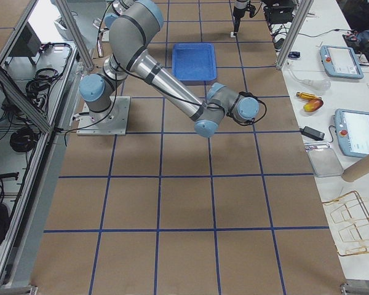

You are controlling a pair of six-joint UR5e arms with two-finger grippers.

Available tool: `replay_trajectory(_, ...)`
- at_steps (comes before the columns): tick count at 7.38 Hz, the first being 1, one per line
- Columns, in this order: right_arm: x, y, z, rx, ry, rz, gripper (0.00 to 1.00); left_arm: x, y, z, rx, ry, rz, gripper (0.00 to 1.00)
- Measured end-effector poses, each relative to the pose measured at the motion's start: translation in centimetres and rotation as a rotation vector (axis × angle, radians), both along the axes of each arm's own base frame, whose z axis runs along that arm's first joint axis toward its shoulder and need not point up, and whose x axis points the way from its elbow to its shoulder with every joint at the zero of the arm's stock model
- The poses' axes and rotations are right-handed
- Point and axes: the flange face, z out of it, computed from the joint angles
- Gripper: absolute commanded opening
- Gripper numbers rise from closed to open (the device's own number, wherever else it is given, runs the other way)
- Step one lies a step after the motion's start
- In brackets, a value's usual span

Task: Assemble white blocks and place on blue tray

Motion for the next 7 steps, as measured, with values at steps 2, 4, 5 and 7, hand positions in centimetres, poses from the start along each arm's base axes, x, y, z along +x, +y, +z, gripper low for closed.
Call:
replay_trajectory(2, 0.1, -0.1, 0.0, -0.004, -0.010, -0.003, 1.00, -0.2, 0.3, -1.1, 0.018, 0.022, 0.004, 0.95)
replay_trajectory(4, 0.5, -0.5, -0.5, -0.037, -0.023, 0.023, 1.00, -0.2, 0.5, -1.6, 0.027, 0.053, 0.010, 0.94)
replay_trajectory(5, 0.5, -1.0, -1.3, -0.065, -0.016, 0.054, 1.00, 0.6, 0.4, -1.6, 0.027, 0.058, 0.016, 0.94)
replay_trajectory(7, -0.2, -2.6, -2.4, -0.118, 0.000, 0.126, 1.00, 2.1, 0.2, -1.7, 0.027, 0.062, 0.037, 0.74)
